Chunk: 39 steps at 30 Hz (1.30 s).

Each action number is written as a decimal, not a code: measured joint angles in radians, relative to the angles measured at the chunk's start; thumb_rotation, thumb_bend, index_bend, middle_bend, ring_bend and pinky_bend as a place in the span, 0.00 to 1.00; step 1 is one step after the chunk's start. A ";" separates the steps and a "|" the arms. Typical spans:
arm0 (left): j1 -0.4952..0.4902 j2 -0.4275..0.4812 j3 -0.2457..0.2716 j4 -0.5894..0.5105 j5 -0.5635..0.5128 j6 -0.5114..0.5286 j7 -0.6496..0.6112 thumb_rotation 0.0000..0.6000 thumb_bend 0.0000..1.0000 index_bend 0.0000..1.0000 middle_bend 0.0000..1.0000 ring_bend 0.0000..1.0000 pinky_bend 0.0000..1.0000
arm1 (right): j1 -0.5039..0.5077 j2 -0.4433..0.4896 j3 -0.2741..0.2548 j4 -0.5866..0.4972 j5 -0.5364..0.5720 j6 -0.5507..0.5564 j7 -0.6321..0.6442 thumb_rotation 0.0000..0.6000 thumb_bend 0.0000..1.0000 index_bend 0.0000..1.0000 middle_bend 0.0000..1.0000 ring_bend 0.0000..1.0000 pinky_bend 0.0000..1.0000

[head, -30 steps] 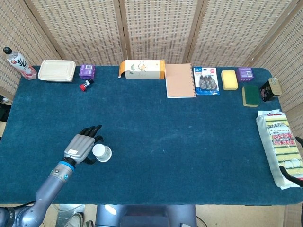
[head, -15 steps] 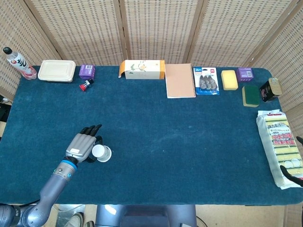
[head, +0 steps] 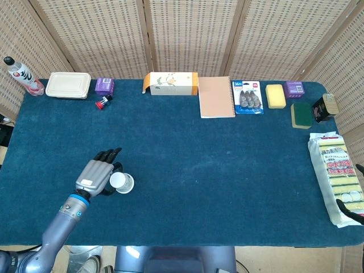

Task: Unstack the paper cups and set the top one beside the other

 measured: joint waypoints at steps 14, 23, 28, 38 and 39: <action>0.044 0.045 -0.002 0.011 0.177 0.008 -0.173 1.00 0.23 0.40 0.00 0.00 0.08 | 0.000 0.000 -0.001 -0.003 0.000 0.000 -0.002 1.00 0.27 0.11 0.00 0.00 0.00; 0.093 0.157 -0.013 -0.020 0.256 0.016 -0.328 1.00 0.23 0.40 0.00 0.00 0.08 | 0.002 -0.001 0.000 -0.001 0.002 -0.005 -0.005 1.00 0.27 0.11 0.00 0.00 0.00; 0.154 0.278 -0.009 -0.034 0.343 0.040 -0.456 1.00 0.23 0.40 0.00 0.00 0.08 | 0.002 -0.003 -0.003 -0.006 -0.003 -0.004 -0.018 1.00 0.27 0.11 0.00 0.00 0.00; 0.185 0.246 0.021 0.072 0.340 -0.011 -0.482 1.00 0.23 0.40 0.00 0.00 0.08 | 0.005 -0.009 -0.010 -0.013 -0.011 -0.006 -0.044 1.00 0.27 0.11 0.00 0.00 0.00; 0.183 0.221 0.023 0.095 0.333 -0.025 -0.479 1.00 0.23 0.40 0.00 0.00 0.08 | 0.005 -0.010 -0.010 -0.013 -0.009 -0.008 -0.045 1.00 0.27 0.11 0.00 0.00 0.00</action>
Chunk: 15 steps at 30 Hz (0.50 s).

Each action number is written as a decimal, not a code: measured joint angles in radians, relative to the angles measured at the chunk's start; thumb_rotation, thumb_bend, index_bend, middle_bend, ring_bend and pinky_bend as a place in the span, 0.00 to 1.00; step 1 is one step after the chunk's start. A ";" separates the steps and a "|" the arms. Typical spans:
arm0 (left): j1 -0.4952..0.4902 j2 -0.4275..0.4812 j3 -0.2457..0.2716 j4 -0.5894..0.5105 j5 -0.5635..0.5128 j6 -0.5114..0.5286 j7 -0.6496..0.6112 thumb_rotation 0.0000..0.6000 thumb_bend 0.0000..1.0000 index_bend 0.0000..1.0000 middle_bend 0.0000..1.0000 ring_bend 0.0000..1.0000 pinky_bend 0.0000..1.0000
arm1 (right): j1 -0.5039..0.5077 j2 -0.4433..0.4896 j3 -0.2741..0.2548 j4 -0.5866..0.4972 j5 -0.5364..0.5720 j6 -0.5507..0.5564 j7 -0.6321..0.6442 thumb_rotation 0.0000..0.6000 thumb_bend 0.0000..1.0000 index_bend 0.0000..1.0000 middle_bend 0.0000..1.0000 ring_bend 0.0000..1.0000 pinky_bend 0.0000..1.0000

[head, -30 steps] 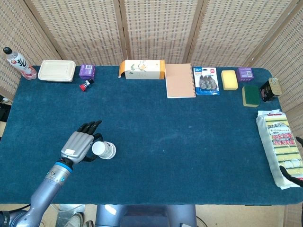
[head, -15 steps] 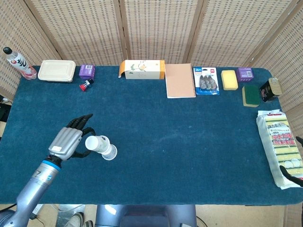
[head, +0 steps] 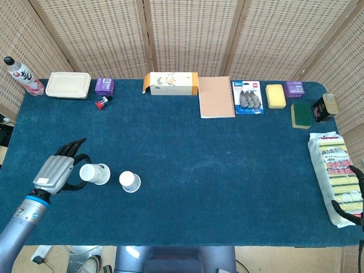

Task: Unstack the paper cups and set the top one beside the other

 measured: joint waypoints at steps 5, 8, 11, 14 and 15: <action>-0.010 -0.095 0.005 0.090 -0.023 -0.046 0.006 1.00 0.23 0.40 0.00 0.00 0.08 | 0.003 0.001 0.002 0.002 0.007 -0.007 0.004 1.00 0.27 0.11 0.00 0.00 0.00; -0.016 -0.141 0.004 0.138 -0.044 -0.062 0.014 1.00 0.23 0.40 0.00 0.00 0.08 | 0.004 0.001 0.002 0.004 0.008 -0.010 0.007 1.00 0.27 0.11 0.00 0.00 0.00; -0.020 -0.175 0.000 0.167 -0.069 -0.065 0.037 1.00 0.23 0.40 0.00 0.00 0.08 | 0.005 0.001 0.003 0.006 0.010 -0.012 0.010 1.00 0.27 0.11 0.00 0.00 0.00; -0.025 -0.196 -0.006 0.180 -0.091 -0.068 0.061 1.00 0.23 0.40 0.00 0.00 0.08 | 0.006 0.001 0.002 0.007 0.009 -0.014 0.012 1.00 0.27 0.11 0.00 0.00 0.00; -0.028 -0.204 -0.009 0.185 -0.099 -0.069 0.072 1.00 0.23 0.40 0.00 0.00 0.08 | 0.006 0.001 0.002 0.007 0.009 -0.015 0.012 1.00 0.27 0.11 0.00 0.00 0.00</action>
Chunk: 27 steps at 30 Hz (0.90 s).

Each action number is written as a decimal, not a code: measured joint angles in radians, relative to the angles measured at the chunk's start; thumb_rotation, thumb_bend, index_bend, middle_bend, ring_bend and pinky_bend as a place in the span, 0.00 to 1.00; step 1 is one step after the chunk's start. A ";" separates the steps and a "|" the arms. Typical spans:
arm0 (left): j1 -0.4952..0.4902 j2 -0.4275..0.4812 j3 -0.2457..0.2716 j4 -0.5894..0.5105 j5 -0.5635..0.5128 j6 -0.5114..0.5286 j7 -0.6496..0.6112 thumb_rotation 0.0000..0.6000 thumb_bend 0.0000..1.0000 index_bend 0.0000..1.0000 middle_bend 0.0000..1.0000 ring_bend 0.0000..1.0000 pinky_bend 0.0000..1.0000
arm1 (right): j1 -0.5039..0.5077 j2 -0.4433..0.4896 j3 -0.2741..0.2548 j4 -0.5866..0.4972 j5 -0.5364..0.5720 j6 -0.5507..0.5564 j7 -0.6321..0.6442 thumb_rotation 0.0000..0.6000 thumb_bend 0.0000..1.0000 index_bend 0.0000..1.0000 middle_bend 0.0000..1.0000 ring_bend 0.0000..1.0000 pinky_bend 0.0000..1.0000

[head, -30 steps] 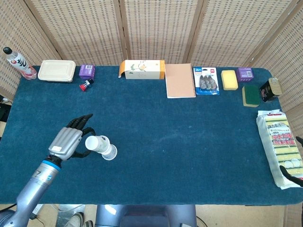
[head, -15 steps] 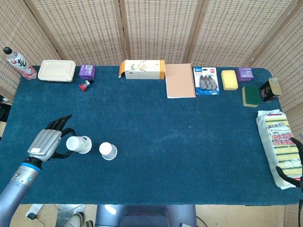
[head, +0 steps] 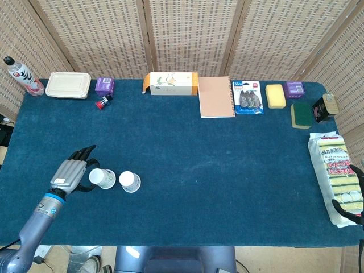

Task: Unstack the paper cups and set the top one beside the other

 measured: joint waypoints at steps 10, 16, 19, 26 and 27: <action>-0.051 -0.096 -0.032 0.019 -0.073 -0.007 0.124 1.00 0.23 0.40 0.00 0.00 0.08 | -0.002 0.003 0.002 0.003 0.004 0.003 0.014 1.00 0.27 0.11 0.00 0.00 0.00; -0.061 -0.099 -0.036 -0.010 -0.103 0.004 0.171 1.00 0.23 0.40 0.00 0.00 0.08 | -0.002 0.005 0.003 0.006 0.002 0.003 0.024 1.00 0.27 0.11 0.00 0.00 0.00; -0.066 -0.098 -0.036 -0.024 -0.131 0.005 0.195 1.00 0.23 0.40 0.00 0.00 0.08 | -0.004 0.006 0.002 0.006 0.001 0.006 0.027 1.00 0.27 0.11 0.00 0.00 0.00; -0.075 -0.094 -0.032 -0.048 -0.172 0.018 0.241 1.00 0.22 0.30 0.00 0.00 0.08 | -0.005 0.008 0.003 0.005 0.001 0.008 0.030 1.00 0.27 0.11 0.00 0.00 0.00; -0.077 -0.093 -0.032 -0.052 -0.180 0.020 0.248 1.00 0.22 0.28 0.00 0.00 0.08 | -0.005 0.008 0.003 0.005 0.001 0.008 0.030 1.00 0.27 0.11 0.00 0.00 0.00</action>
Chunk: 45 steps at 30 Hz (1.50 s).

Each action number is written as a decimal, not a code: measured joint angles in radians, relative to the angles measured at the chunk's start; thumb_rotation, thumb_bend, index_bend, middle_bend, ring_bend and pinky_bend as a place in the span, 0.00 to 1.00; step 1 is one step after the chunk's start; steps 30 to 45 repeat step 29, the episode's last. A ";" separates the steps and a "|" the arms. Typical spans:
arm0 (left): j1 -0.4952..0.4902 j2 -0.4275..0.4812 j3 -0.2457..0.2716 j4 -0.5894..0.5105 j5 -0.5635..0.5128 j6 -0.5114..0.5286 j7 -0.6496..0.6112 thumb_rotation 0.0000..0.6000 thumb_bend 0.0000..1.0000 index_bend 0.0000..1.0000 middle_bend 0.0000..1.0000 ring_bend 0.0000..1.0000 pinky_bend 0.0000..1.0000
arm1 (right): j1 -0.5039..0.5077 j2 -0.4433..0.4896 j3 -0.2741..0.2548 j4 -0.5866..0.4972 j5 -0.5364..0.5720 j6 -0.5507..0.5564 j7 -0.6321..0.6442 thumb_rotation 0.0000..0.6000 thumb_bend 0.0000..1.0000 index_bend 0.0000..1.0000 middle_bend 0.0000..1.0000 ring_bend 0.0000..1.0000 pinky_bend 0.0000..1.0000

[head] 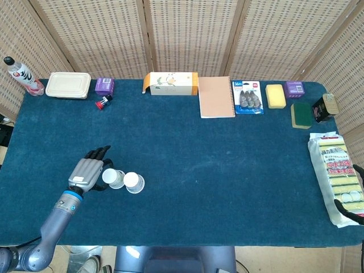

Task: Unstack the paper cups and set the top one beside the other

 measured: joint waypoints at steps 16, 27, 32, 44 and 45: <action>0.014 0.059 0.006 -0.072 0.011 0.053 -0.007 1.00 0.15 0.00 0.00 0.00 0.08 | -0.001 0.001 0.000 0.001 0.000 0.001 0.003 1.00 0.27 0.11 0.00 0.00 0.00; 0.198 0.124 0.079 0.001 0.345 0.290 -0.243 1.00 0.14 0.00 0.00 0.00 0.08 | 0.000 -0.003 -0.003 -0.006 -0.004 0.002 -0.021 1.00 0.27 0.11 0.00 0.00 0.00; 0.244 0.123 0.098 0.052 0.398 0.341 -0.311 1.00 0.14 0.00 0.00 0.00 0.08 | 0.001 -0.005 -0.003 -0.008 -0.007 0.004 -0.029 1.00 0.27 0.11 0.00 0.00 0.00; 0.244 0.123 0.098 0.052 0.398 0.341 -0.311 1.00 0.14 0.00 0.00 0.00 0.08 | 0.001 -0.005 -0.003 -0.008 -0.007 0.004 -0.029 1.00 0.27 0.11 0.00 0.00 0.00; 0.244 0.123 0.098 0.052 0.398 0.341 -0.311 1.00 0.14 0.00 0.00 0.00 0.08 | 0.001 -0.005 -0.003 -0.008 -0.007 0.004 -0.029 1.00 0.27 0.11 0.00 0.00 0.00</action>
